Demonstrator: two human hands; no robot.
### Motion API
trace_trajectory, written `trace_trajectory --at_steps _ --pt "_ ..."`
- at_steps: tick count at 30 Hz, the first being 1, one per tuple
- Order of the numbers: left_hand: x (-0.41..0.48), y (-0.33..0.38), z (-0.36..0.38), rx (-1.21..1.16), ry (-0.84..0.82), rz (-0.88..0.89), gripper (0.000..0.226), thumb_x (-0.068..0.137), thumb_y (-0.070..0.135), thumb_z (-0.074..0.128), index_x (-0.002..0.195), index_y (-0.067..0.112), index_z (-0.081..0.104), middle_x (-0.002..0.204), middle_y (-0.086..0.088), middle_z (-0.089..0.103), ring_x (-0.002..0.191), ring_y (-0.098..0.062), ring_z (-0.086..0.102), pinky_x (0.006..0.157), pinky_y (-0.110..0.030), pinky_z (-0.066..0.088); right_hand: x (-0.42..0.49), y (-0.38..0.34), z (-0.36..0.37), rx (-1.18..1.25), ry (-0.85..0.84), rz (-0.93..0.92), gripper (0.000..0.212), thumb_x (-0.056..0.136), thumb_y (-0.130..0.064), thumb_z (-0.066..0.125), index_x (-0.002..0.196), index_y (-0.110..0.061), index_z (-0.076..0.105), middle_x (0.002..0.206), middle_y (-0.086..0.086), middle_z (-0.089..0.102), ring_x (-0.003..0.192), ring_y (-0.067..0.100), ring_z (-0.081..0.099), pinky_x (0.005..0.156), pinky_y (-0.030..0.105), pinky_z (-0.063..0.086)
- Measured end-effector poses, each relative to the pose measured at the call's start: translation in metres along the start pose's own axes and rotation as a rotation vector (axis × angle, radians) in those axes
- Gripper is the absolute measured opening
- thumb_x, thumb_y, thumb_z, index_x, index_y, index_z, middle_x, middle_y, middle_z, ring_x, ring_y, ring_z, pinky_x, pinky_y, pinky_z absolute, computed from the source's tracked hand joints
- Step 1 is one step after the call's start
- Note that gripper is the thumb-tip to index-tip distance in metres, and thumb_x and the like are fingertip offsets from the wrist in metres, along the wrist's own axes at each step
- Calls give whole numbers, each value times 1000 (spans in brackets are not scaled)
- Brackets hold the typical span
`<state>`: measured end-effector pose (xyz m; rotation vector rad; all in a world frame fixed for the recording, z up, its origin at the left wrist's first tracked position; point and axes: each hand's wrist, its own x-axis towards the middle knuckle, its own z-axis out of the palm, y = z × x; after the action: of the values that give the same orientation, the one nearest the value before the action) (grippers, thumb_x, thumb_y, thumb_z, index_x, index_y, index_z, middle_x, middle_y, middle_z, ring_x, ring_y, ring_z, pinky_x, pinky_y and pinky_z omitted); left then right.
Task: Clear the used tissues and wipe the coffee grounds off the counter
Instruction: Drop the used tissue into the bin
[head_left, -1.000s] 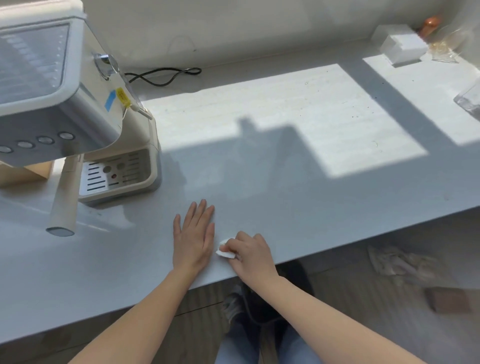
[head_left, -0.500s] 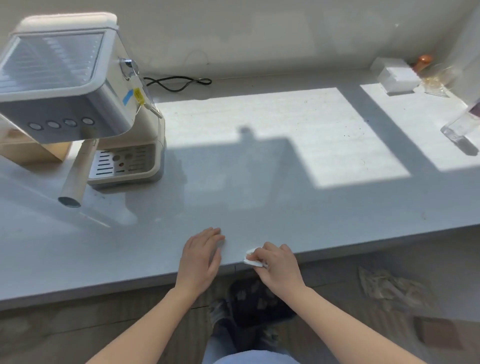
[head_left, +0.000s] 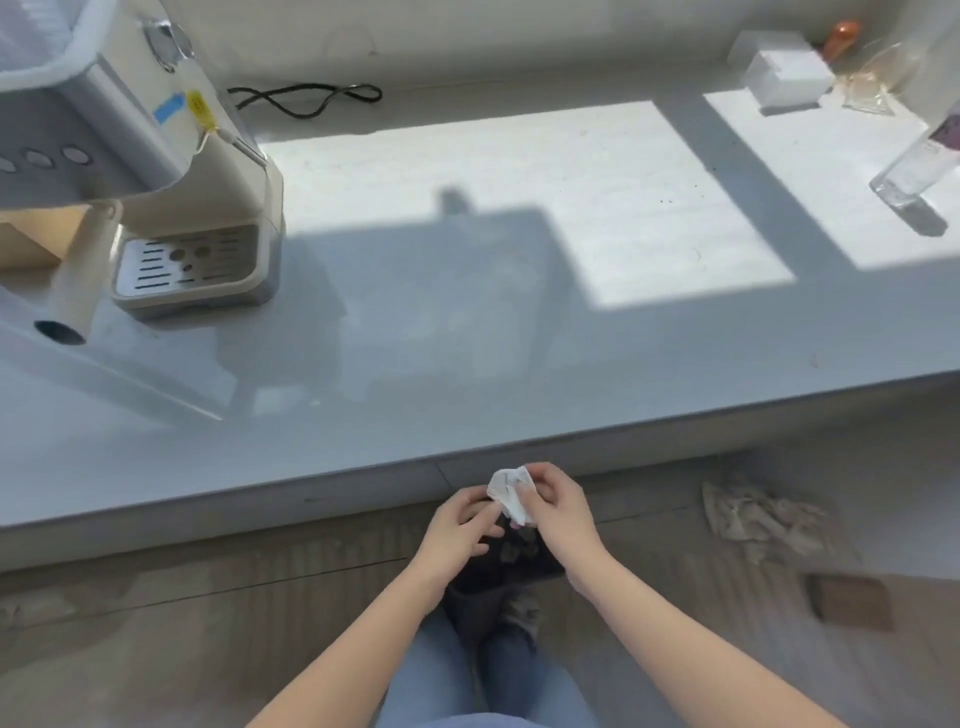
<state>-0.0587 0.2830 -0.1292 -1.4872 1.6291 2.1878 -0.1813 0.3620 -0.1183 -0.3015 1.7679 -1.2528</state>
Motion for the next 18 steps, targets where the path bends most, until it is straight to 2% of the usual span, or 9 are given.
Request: trace_trajectory --at_steps 4,8,11,15,16,18 --pt "16 -29 18 -230 29 -202 20 89 24 60 109 22 60 99 0 74 91 -12 68 76 -27 49 2 45 0 89 16 158 10 92 -11 54 99 -7 60 87 11 70 72 17 64 59 25 54" --pt "41 -71 34 -375 52 -408 14 90 20 59 103 19 64 84 2 71 79 -10 62 79 -26 48 10 97 1 186 72 369 15 91 -4 51 105 -4 57 82 7 66 67 16 62 64 30 54" --pt "62 -104 41 -348 108 -498 17 90 20 60 107 16 60 88 -2 69 81 -12 62 75 -24 48 23 140 3 216 116 491 19 90 -3 52 108 -5 56 88 10 68 70 19 65 77 39 56" --pt "91 -135 45 -240 121 -560 18 95 25 49 106 15 59 94 -2 69 97 -15 62 79 -27 44 46 185 7 296 201 596 23 92 -4 52 115 -7 53 109 17 66 88 25 69 75 33 57" --pt "96 -140 45 -177 141 -550 22 96 26 46 110 13 57 100 -3 67 99 -17 60 79 -27 42 51 190 8 326 199 618 26 93 -6 51 119 -9 51 110 14 66 87 23 70 76 32 57" --pt "104 -148 41 -35 175 -494 33 97 25 46 126 8 50 121 -9 59 112 -22 54 89 -29 40 59 199 9 363 170 642 33 95 -8 46 127 -18 44 113 7 62 81 19 70 80 33 56"
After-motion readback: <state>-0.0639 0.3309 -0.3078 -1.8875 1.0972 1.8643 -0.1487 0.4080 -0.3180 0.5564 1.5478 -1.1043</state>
